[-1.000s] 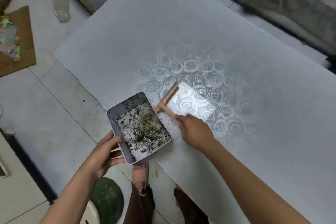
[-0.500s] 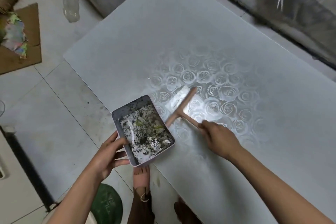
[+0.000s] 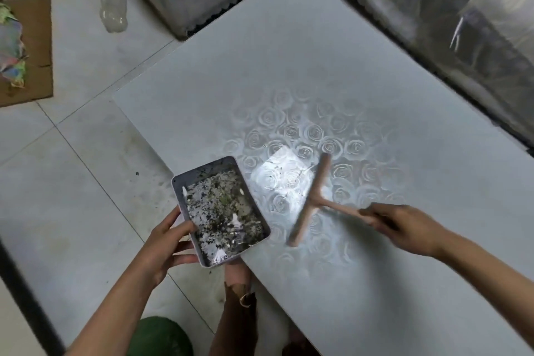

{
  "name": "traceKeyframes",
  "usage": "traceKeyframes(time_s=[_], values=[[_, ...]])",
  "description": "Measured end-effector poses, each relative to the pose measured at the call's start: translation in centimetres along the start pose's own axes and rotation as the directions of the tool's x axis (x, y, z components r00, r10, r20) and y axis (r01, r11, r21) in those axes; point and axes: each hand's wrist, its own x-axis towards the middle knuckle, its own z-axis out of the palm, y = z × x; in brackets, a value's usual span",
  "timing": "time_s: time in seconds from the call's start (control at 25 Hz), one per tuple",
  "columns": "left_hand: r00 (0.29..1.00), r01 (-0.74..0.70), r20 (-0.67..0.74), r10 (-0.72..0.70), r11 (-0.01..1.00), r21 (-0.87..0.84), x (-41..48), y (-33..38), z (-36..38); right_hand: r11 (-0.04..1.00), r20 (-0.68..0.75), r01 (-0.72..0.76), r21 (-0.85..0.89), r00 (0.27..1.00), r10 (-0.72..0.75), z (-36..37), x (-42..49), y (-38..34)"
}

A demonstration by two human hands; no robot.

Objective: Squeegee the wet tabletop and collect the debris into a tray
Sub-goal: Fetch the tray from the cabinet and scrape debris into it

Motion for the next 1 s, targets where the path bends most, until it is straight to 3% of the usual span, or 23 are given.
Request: traceKeyframes(time_s=[0.2, 0.32, 0.48, 0.64, 0.8, 1.0], values=[[0.999, 0.016, -0.027, -0.016, 1.0, 0.001, 1.9, 1.2, -4.3, 0.991, -0.066, 0.135, -0.025, 0.988, -0.136, 1.4, 9.8, -11.7], [0.998, 0.031, -0.05, -0.033, 0.999, -0.038, 2.6, 1.4, -7.9, 0.998, -0.035, 0.062, 0.026, 0.998, -0.061, -2.0, 7.5, -10.0], [0.995, 0.016, -0.096, -0.024, 0.997, -0.08, 3.9, 1.4, -11.8, 0.997, -0.035, -0.066, -0.037, 0.997, 0.065, -2.7, 3.1, -7.8], [0.989, 0.047, -0.133, -0.064, 0.991, -0.128, 5.5, 0.7, -14.3, 0.999, -0.025, 0.039, -0.013, 0.999, -0.04, 0.4, 9.6, -15.1], [0.977, 0.068, -0.186, -0.103, 0.98, -0.188, 7.3, -0.6, -16.0, 0.977, 0.014, 0.163, -0.135, 0.987, -0.162, -1.5, 15.7, -19.5], [0.973, 0.102, -0.183, -0.137, 0.977, -0.19, 9.7, -1.5, -17.3, 0.996, 0.032, 0.028, -0.089, 0.999, -0.025, -8.3, 11.5, -14.3]])
